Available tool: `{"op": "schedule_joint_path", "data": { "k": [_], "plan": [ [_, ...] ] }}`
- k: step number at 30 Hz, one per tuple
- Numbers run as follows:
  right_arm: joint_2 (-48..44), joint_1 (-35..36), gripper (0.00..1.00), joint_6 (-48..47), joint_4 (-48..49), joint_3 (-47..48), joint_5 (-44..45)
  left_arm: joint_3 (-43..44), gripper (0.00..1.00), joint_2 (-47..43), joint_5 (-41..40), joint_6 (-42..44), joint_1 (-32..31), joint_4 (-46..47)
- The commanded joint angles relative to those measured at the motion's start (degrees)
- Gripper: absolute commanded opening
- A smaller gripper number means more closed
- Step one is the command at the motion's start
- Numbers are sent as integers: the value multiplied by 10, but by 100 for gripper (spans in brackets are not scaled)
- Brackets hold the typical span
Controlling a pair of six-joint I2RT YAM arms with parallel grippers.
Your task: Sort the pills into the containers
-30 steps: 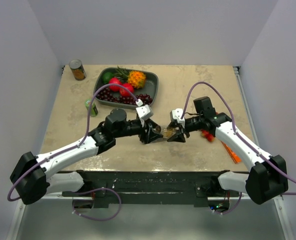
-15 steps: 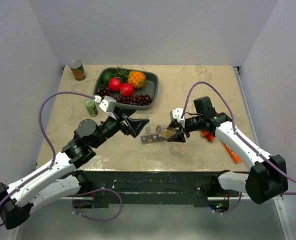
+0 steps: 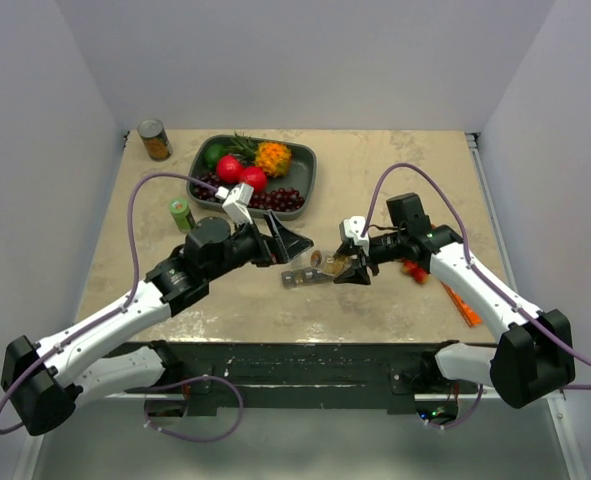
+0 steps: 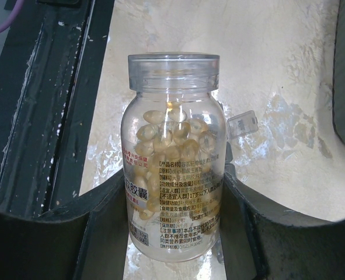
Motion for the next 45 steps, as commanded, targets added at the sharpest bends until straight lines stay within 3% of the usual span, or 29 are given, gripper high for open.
{"op": "schedule_joint_path", "data": {
  "k": [1,22,27,31,34,37,40,41,45],
  "plan": [
    [-2,-2,0,5,13,18,-5,43,98,17,-11,-61,-12,-34],
    [-1,-2,0,6,14,17,-3,82,89,94,-24,-74,-56,-27],
    [0,-3,0,4,14,17,-4,94,80,114,-34,-61,-59,-43],
    [-2,-3,0,6,14,17,-4,101,70,126,-38,-45,-60,-53],
    [-1,-3,0,6,14,17,-4,101,55,134,-24,-34,-60,-51],
    [-1,-3,0,5,14,17,-4,102,33,141,-1,-14,-60,-48],
    [-2,-2,0,6,14,18,-4,99,16,140,18,27,-60,-47],
    [-2,-3,0,5,14,18,-4,97,3,141,22,47,-60,-46],
    [-4,-4,0,6,12,18,-6,61,0,120,73,213,-59,-10]
  ]
}}
